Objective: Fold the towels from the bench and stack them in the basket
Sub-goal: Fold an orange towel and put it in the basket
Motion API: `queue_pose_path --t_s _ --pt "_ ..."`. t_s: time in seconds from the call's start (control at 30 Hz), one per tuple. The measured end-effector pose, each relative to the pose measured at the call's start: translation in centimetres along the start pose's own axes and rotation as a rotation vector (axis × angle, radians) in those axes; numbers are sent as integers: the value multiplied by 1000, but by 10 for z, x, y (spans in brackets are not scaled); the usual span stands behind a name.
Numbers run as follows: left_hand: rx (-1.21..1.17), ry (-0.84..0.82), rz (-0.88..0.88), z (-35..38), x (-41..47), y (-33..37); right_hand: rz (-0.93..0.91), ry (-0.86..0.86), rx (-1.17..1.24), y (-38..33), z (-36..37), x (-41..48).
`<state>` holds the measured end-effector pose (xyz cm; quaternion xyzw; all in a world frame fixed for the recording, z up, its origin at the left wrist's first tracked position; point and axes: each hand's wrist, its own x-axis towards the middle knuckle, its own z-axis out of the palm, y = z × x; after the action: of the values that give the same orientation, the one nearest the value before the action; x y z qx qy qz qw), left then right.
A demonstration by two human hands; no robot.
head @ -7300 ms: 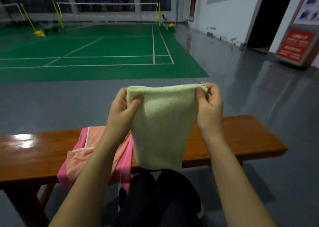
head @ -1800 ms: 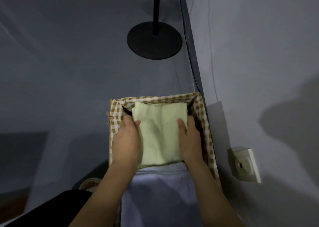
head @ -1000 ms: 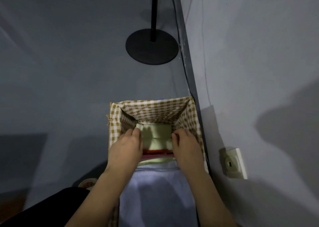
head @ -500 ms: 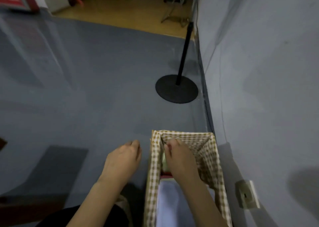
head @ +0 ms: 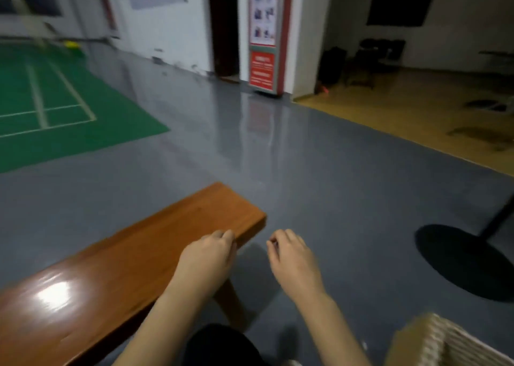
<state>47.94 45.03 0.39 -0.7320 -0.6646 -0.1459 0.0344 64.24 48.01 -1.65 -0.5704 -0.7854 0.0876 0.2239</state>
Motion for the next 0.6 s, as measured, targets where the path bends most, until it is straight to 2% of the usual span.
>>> queue_pose_path --t_s 0.1,0.3,0.4,0.5,0.6 --pt "70 51 -176 -32 -40 -66 -199 -41 57 -72 24 15" --pt "160 57 -554 -76 -150 -176 -517 -266 112 -216 76 7" --pt "149 86 -749 -86 -212 -211 -665 -360 146 -278 103 -14" --pt "183 105 -861 -91 -272 -230 -782 -427 162 -327 132 -44" --pt "177 37 -1015 -90 -326 -244 -870 -493 158 -366 162 -77"
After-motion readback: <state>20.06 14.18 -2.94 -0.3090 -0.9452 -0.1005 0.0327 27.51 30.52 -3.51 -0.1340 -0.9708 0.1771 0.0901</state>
